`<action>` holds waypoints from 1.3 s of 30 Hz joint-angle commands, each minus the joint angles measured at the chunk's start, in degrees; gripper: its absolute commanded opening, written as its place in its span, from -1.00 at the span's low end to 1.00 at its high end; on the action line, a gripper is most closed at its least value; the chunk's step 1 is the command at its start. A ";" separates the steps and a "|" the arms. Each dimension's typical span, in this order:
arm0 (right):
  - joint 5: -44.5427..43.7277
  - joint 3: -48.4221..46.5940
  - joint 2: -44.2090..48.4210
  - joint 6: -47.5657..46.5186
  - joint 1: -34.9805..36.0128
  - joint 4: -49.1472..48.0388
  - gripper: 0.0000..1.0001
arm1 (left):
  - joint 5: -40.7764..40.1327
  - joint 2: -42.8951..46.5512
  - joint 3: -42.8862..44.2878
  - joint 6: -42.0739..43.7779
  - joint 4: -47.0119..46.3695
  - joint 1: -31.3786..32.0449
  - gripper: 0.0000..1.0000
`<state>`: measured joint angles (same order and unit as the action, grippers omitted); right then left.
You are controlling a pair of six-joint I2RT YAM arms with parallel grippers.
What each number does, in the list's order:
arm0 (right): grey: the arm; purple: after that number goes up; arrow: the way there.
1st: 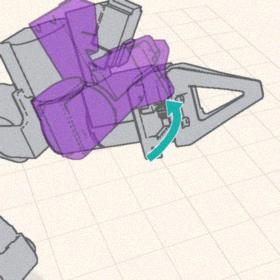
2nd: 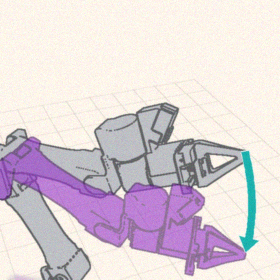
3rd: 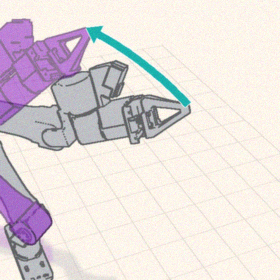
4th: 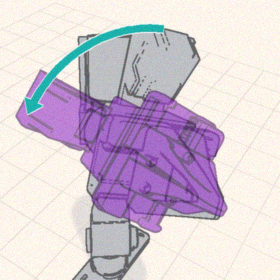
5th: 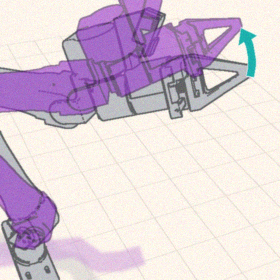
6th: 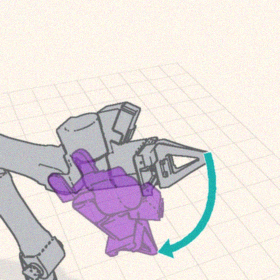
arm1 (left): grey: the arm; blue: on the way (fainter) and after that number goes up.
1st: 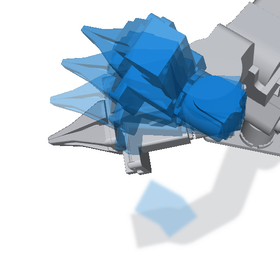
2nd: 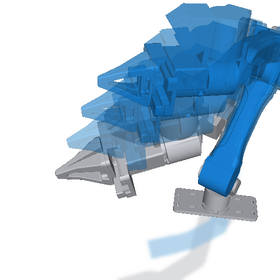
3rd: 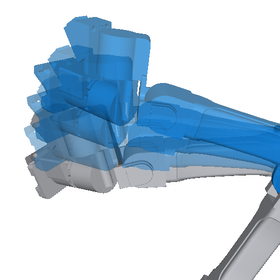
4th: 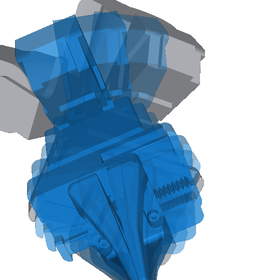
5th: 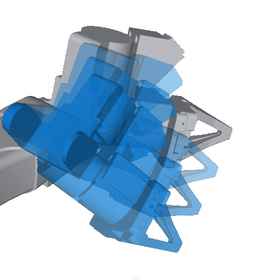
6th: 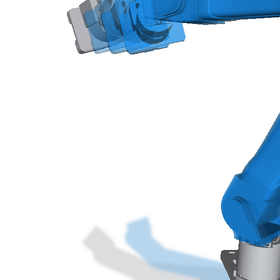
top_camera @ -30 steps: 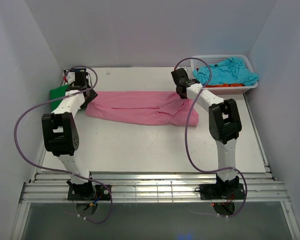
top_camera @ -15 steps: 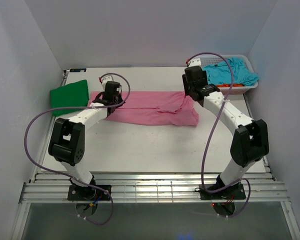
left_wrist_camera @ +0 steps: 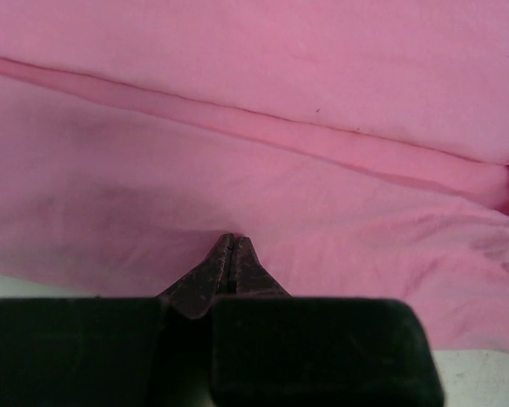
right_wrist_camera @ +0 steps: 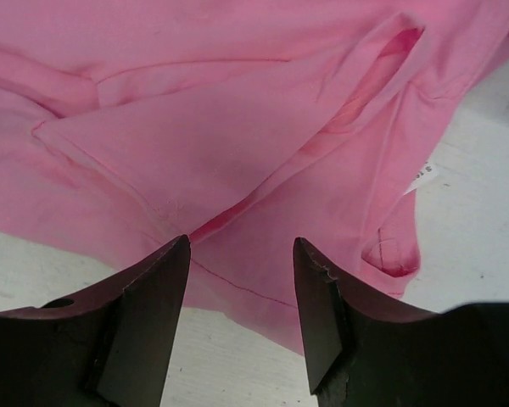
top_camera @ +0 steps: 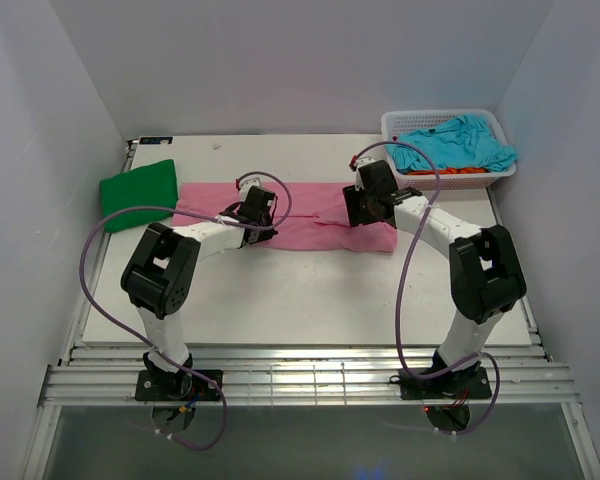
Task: Fold and stack the t-shirts
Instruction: Fold the tshirt
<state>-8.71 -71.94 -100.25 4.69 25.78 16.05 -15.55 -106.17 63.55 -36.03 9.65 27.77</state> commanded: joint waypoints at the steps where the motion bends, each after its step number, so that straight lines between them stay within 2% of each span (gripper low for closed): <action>1: 5.19 0.22 -0.21 1.11 0.23 -4.10 0.16 | -0.53 -0.97 1.66 -1.15 -0.95 0.71 -1.00; 8: 9.92 -1.01 -3.11 1.99 0.23 -4.98 0.01 | -1.59 -1.06 1.58 -1.59 -1.04 1.67 -1.00; 16: 12.31 -1.53 -4.34 2.78 0.59 -5.25 -0.05 | -3.78 0.00 1.14 -0.80 -0.60 1.76 -1.00; 21: 12.58 -1.89 -5.48 2.96 0.67 -4.98 -0.37 | -4.40 0.35 1.14 -0.80 -0.07 1.76 -1.00; 25: 11.61 -2.76 -6.19 2.87 0.67 -5.16 -0.78 | -5.98 0.88 1.05 -0.62 0.46 1.76 -1.00; 26: 11.26 -3.20 -6.36 2.78 0.67 -5.42 -0.82 | -6.24 0.88 0.88 -0.53 0.54 1.76 -1.00; 39: 3.27 -23.41 -18.56 -0.38 0.67 -2.87 -0.85 | -10.63 3.16 0.26 0.26 1.69 1.76 -1.00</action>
<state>-2.24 -90.87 -115.85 5.82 26.33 13.34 -23.22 -106.80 63.88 -36.45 10.35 29.28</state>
